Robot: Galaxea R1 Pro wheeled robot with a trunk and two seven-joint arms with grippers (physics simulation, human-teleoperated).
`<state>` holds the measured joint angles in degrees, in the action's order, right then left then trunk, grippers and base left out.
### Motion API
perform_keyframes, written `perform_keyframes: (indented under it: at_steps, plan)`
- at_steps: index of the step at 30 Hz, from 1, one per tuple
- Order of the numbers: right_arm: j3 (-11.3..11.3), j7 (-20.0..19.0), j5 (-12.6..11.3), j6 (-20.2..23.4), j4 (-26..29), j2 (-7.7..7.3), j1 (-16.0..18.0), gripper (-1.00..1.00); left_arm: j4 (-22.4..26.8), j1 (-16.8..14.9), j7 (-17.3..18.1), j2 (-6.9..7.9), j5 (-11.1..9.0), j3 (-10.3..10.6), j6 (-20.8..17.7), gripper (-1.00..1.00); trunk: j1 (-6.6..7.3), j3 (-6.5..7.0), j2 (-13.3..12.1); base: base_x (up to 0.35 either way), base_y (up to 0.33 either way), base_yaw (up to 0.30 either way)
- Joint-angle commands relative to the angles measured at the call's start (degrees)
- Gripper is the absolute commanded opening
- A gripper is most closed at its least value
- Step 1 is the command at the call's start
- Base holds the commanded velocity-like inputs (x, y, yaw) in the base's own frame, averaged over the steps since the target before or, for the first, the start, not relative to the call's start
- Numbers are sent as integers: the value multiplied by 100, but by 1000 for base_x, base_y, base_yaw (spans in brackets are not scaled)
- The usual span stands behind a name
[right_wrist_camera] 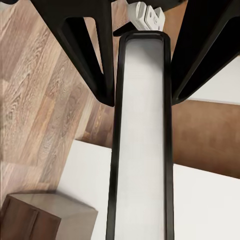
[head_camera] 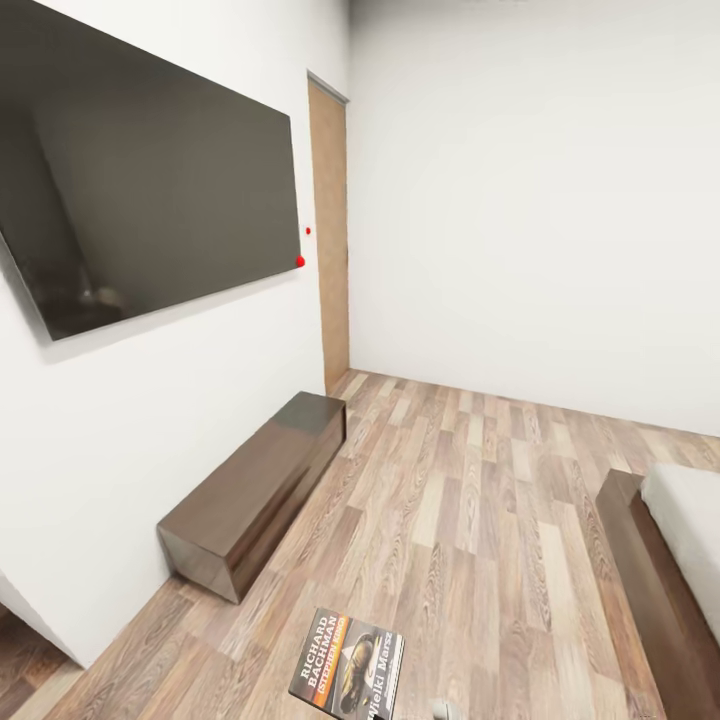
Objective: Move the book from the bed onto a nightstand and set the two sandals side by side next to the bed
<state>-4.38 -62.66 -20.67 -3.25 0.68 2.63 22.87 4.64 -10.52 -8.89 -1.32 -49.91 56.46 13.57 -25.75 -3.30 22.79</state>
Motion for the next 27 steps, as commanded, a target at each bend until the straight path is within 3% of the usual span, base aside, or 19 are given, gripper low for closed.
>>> perform_keyframes:
  at_steps: [1, 27]
  plan:
    - [-49, -8, 45, -35, -6, 1, 7, -100, 4, -3, -34, 1, -27, 49, 14, 100, -3, -13, 13, 0, 0, -286]
    - [-48, -8, 47, -35, -6, 1, 7, -100, 3, -3, -34, 1, -27, 58, 14, 100, -3, -13, 13, 0, 0, -292]
